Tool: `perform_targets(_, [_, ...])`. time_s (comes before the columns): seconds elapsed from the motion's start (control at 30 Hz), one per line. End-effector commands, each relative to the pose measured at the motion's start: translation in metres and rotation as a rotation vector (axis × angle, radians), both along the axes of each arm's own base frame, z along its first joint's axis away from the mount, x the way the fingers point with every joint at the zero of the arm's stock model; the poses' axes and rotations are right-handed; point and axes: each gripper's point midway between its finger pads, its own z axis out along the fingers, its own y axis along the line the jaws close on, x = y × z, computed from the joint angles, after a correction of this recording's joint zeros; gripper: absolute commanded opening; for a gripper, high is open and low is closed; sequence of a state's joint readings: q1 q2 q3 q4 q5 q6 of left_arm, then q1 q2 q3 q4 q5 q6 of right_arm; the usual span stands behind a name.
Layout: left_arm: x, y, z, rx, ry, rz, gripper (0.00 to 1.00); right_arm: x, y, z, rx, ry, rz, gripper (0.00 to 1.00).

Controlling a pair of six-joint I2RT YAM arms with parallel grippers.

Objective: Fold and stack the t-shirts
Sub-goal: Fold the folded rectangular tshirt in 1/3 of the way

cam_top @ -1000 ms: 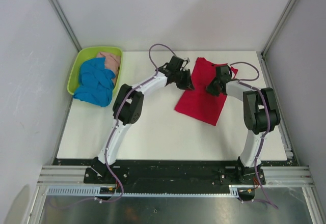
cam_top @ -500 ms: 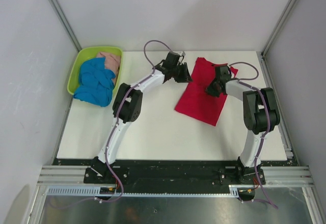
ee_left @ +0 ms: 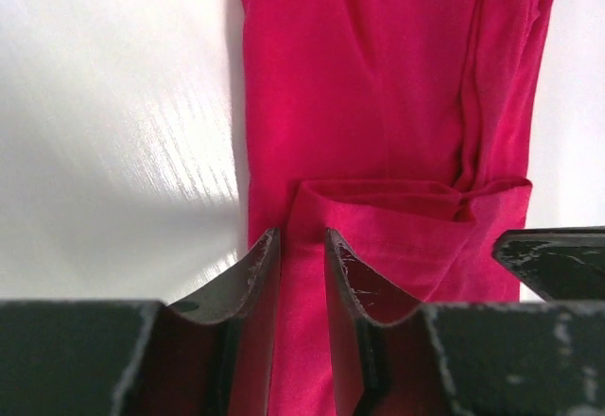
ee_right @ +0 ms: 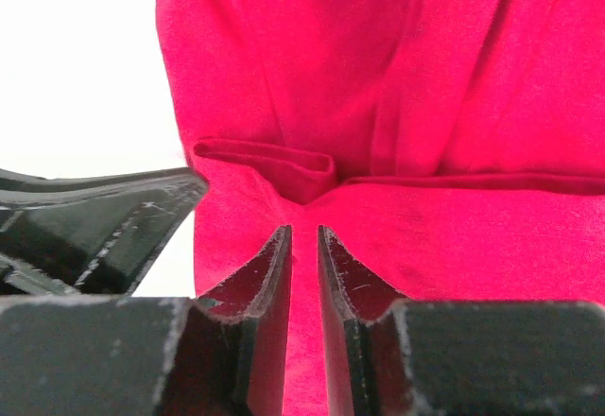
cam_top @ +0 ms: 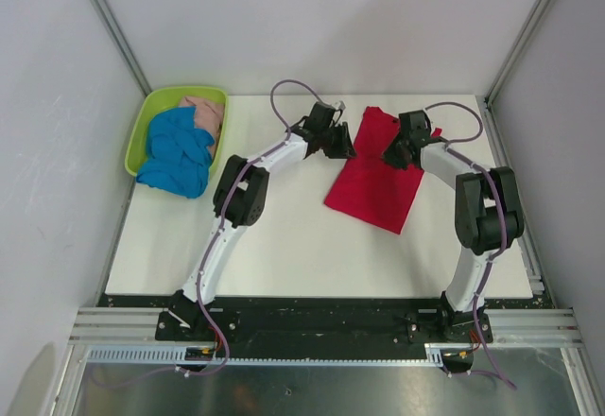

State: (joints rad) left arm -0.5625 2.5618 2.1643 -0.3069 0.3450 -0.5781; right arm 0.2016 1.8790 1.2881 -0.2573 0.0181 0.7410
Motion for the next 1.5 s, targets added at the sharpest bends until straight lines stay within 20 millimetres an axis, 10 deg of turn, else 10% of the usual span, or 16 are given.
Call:
perform_targets(0.0, [0.012,-0.008,0.022,-0.029,-0.081,-0.025,0.31,0.016,0.007,0.013,-0.017,-0.046,0.023,0.22])
perform_targets(0.47, [0.018,-0.009,0.025,-0.028,-0.110,-0.028,0.31,0.023,0.004,-0.041,-0.056,0.061,0.026,0.21])
perform_targets(1.47, [0.033,0.005,0.023,0.031,-0.150,0.065,0.09,0.025,0.011,-0.047,-0.107,0.089,0.065,0.21])
